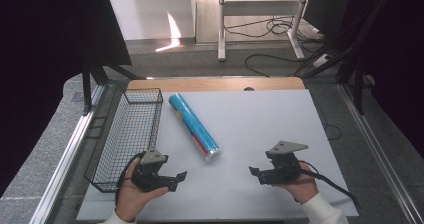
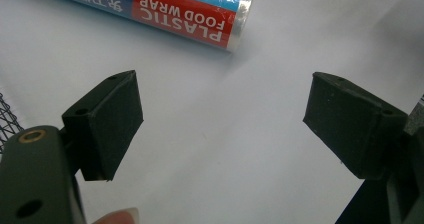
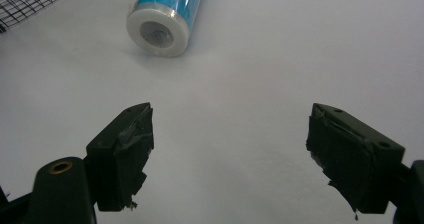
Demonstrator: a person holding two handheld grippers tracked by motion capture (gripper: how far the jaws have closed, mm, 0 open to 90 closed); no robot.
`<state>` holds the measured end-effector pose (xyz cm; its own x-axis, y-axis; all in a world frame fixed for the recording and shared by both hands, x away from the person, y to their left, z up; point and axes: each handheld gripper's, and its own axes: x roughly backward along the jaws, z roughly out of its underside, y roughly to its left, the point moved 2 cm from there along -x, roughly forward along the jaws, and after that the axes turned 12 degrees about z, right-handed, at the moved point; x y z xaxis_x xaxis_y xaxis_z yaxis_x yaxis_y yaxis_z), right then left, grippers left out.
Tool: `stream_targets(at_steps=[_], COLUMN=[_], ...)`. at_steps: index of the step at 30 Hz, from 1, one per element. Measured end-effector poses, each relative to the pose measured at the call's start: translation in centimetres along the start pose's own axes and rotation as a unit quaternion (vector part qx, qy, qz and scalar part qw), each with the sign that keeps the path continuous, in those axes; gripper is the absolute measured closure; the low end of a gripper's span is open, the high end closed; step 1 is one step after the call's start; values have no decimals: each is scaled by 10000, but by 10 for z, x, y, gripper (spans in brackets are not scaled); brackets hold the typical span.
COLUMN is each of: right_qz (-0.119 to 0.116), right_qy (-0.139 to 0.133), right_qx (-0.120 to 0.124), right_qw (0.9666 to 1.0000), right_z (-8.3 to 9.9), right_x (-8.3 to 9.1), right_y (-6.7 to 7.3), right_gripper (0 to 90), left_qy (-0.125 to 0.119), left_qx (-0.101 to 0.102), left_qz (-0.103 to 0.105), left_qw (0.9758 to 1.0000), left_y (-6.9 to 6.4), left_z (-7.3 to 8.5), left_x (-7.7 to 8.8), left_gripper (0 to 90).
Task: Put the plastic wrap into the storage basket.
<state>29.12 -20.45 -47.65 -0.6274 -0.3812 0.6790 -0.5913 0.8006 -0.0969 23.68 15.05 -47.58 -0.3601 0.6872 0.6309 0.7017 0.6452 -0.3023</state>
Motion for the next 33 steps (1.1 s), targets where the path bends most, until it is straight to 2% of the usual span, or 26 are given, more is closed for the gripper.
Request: stream_targets(at_steps=[7,13,14,25,32,33], right_qz=[-56,-148,-173,-380,-427,-436], right_qy=[60,65,80,309,451,504], right_qx=[-52,-143,-138,-68,-20,4], right_qw=[10000,9998,9997,9988,9981,9978], right_z=[-13,-34,-43,-89,-109,-114], right_x=[-8,-19,-24,-59,-80,-87], right_y=[1,3,6,23,34,37], right_gripper=[194,198,197,195,193,193], left_qy=[-22,5,3,43,62,69], left_qx=[7,17,27,63,64,65], left_qz=[-10,-22,-25,-45,-39,-38], left_qw=[10000,10000,10000,10000,10000,9999], left_y=[0,1,2,4,4,4], left_z=[-1,2,2,8,9,9], left_x=[2,3,3,2,2,1], left_gripper=[151,151,151,151,151,151])
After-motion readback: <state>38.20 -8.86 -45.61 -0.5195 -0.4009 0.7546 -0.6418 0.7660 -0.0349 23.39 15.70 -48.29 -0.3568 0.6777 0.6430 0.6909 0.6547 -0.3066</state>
